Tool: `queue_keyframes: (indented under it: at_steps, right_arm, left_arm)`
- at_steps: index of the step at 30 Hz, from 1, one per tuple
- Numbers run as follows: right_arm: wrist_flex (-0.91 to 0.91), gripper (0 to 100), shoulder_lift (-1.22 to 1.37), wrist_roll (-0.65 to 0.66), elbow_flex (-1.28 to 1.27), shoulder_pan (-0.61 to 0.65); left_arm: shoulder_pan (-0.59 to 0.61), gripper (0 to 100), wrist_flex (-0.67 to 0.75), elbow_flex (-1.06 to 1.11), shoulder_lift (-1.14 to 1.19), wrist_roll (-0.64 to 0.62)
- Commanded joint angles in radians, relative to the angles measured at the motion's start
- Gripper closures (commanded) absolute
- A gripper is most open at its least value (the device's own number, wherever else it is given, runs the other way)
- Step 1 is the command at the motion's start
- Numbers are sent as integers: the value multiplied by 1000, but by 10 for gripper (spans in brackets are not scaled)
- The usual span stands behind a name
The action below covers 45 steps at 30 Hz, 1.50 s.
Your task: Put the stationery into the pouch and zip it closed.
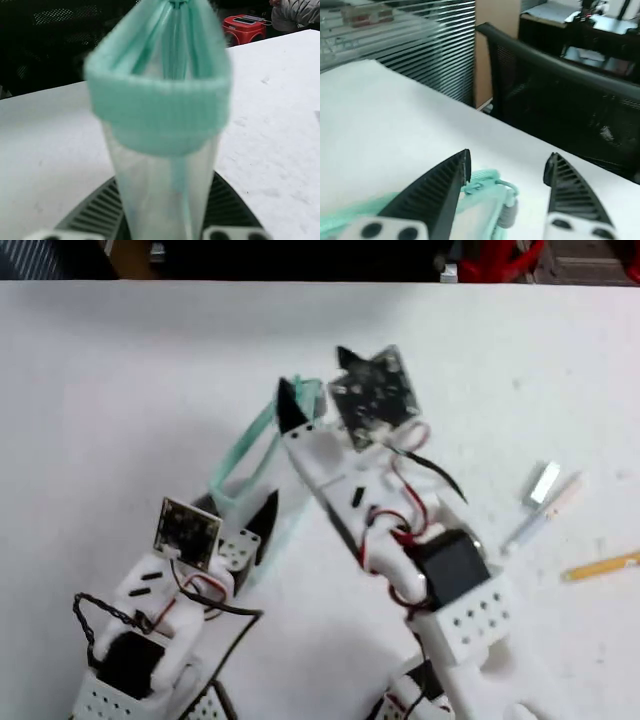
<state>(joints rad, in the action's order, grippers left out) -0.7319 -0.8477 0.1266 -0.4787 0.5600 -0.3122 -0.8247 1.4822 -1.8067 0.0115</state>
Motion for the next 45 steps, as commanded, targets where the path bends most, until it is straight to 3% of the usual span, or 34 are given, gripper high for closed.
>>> queue_keyframes:
  at_steps: [1,8,11,15,19,22,26,30,34,37,42,45]
  right_arm:
    - [-38,762,-101,14,8,-76]
    - [-200,766,-263,6,-158,-245]
    - [-163,841,-341,5,-353,-352]
    - [28,985,-452,-3,-647,-490]
    - [298,957,-527,-66,-947,-544]
    - [473,953,-567,-52,-1106,-476]
    - [489,953,-608,51,-1140,-412]
    - [435,942,-654,71,-1142,-412]
    - [361,820,-733,71,-1142,-415]
    - [364,759,-774,46,-1166,-503]
    - [397,820,-788,-149,-1174,-745]
    - [394,826,-785,-199,-1168,-822]
  left_arm:
    - [8,860,18,-9,-15,0]
    - [8,860,18,-9,-15,0]
    - [8,860,18,-8,-15,0]
    - [5,860,18,-6,-15,0]
    - [7,860,18,-8,-15,0]
    - [4,860,18,-8,-15,0]
    - [4,860,18,-9,-15,0]
    - [2,860,17,-9,-15,0]
    - [2,860,15,-9,-15,0]
    - [1,860,12,-8,-15,0]
    - [1,860,12,-8,-15,0]
    - [-1,860,12,-8,-15,-2]
